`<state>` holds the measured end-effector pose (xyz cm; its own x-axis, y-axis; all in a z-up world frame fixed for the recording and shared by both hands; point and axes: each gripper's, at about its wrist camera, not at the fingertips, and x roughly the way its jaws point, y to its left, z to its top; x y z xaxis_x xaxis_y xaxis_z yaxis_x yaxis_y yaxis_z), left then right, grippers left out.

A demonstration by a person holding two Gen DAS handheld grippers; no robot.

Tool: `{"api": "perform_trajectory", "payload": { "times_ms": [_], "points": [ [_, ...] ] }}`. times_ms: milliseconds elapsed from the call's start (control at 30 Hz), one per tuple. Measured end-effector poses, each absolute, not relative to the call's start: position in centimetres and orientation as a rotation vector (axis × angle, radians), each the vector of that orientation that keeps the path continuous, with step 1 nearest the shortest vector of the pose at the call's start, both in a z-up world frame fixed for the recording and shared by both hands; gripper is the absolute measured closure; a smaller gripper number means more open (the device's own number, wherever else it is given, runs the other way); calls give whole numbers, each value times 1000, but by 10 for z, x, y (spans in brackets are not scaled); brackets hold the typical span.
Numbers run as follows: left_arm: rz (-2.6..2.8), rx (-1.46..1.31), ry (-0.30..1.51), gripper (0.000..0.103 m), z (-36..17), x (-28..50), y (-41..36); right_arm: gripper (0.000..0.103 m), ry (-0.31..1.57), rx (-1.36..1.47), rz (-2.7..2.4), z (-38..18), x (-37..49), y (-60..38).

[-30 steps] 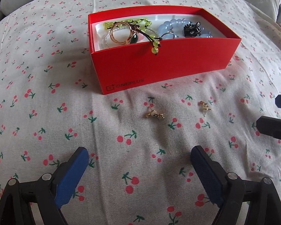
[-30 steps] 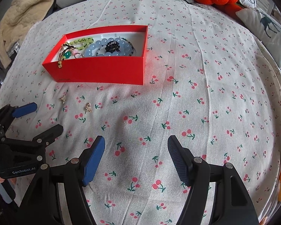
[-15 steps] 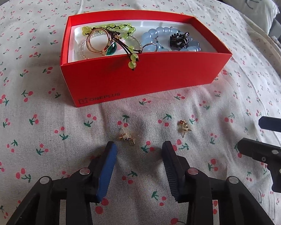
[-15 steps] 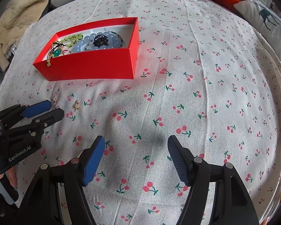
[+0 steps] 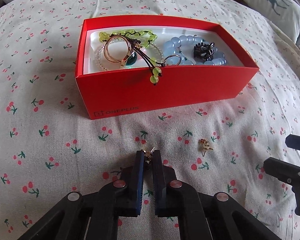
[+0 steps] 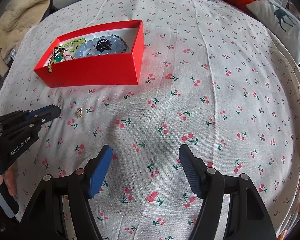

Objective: Organize jewelry
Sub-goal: 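Grasp one small gold earring with the left gripper, then grasp the other gold earring with the right gripper while the left holds its earring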

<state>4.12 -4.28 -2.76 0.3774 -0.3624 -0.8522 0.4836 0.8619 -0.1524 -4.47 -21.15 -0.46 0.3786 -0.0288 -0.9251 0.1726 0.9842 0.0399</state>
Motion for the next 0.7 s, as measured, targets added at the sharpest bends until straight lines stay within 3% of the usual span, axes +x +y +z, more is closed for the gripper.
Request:
{"api": "perform_trajectory", "payload": {
  "times_ms": [700],
  "points": [
    [-515, 108, 1040, 101, -5, 39, 10, 28, 1178, 108, -93, -20, -6, -158]
  ]
}}
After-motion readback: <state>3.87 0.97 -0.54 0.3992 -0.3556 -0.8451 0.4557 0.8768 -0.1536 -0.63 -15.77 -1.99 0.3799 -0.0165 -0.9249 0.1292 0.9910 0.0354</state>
